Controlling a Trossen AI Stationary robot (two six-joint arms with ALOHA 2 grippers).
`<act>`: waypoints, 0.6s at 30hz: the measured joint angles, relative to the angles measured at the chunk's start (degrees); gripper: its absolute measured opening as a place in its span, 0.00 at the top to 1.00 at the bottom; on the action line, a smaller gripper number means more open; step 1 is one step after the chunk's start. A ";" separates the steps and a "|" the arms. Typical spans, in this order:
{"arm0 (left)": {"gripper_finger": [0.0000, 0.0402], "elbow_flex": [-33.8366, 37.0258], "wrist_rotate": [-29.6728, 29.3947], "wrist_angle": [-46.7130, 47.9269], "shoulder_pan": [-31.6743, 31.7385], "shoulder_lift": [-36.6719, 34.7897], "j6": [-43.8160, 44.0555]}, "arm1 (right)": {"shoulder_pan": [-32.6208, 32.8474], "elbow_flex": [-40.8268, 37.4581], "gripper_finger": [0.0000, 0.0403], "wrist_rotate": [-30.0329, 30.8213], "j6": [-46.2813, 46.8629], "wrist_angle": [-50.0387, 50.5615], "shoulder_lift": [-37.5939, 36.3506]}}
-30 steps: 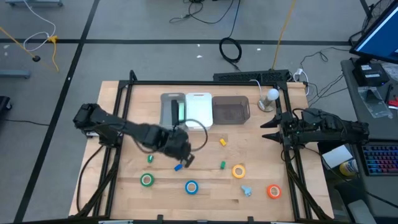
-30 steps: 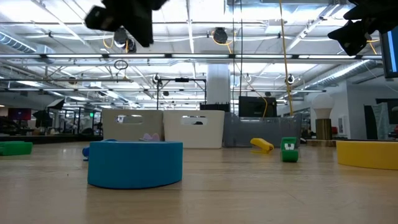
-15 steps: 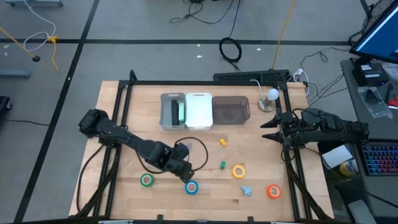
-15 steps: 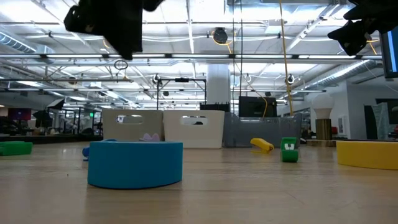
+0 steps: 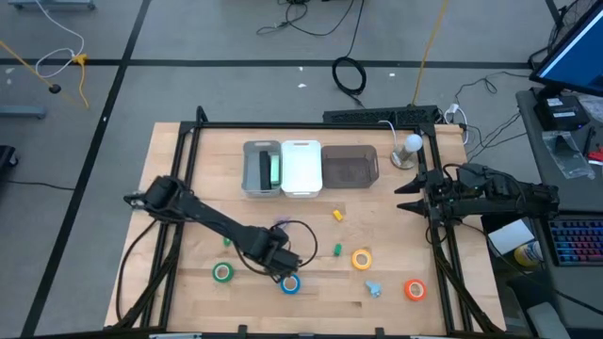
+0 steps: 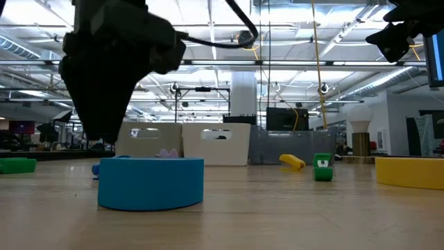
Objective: Pick and place Stapler, Stapler remover, tape
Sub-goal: Put the blue stapler into the gray bin
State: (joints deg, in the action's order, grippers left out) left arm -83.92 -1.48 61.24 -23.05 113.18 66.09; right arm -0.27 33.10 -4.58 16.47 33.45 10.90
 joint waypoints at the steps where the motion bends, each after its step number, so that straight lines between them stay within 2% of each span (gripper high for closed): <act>1: 0.41 -0.02 0.00 -0.04 0.13 0.41 -0.47 | 0.00 0.00 0.47 0.02 -0.02 0.02 0.00; 10: 0.41 3.37 1.10 -2.30 1.61 1.26 -1.98 | 0.00 0.00 0.47 0.00 0.00 0.02 0.00; 18: 0.41 8.24 4.41 -9.77 2.04 0.97 -1.87 | -0.01 0.00 0.47 0.01 0.00 0.05 0.00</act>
State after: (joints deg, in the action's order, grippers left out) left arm -75.68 2.93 51.47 -21.02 114.15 64.21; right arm -0.29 33.10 -4.57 16.47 33.50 10.90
